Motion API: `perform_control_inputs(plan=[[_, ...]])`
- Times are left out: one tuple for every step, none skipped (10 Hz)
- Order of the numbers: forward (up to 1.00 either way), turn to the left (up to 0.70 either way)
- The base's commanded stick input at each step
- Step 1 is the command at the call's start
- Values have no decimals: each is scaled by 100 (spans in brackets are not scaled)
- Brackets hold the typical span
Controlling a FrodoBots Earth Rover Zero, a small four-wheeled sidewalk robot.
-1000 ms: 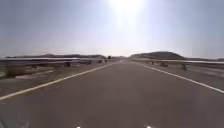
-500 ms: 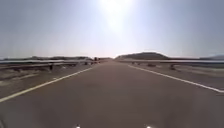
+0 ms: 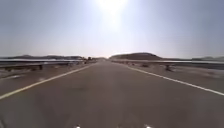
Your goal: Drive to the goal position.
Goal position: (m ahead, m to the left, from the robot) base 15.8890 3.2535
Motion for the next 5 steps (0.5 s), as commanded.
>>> perform_control_inputs(plan=[[70,0],[70,0],[70,0],[70,0],[70,0]])
